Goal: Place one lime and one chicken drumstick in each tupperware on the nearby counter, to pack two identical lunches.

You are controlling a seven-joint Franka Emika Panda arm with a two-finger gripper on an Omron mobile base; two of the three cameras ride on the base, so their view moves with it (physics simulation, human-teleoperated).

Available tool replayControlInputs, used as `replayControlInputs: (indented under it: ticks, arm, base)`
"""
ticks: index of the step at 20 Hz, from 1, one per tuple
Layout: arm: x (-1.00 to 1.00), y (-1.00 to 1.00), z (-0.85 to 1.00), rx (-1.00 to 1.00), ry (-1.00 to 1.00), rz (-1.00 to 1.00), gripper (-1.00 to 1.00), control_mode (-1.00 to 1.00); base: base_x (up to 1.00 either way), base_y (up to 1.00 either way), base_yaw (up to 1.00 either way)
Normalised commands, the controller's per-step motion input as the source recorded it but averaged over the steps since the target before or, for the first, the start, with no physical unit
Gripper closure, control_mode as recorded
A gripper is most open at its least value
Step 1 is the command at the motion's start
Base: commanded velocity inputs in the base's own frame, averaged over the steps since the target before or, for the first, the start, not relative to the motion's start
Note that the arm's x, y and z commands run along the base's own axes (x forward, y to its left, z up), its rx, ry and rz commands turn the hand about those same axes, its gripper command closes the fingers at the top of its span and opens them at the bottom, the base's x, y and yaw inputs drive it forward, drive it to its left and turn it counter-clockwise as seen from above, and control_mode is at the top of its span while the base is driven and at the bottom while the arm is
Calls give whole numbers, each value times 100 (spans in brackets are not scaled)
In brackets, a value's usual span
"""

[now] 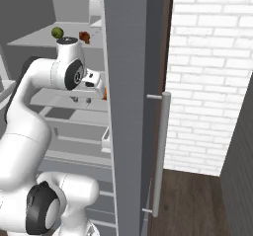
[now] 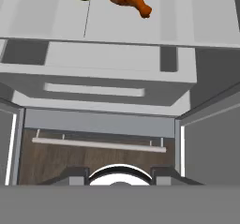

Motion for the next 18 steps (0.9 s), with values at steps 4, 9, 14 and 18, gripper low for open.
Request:
replayControlInputs:
  ticks: [4,9,14,18]
  arm:
    - [9,0,-9,-1,0,-5,-100,-100]
    - [7,26,9,0,-5,-17,-100,-100]
    - [-15,62,83,0,-26,0,-100,-100]
    - [-3,37,96,1,-31,4,-100,-100]
  base:
    - [0,0,0]
    - [0,0,0]
    - [0,0,0]
    - [0,0,0]
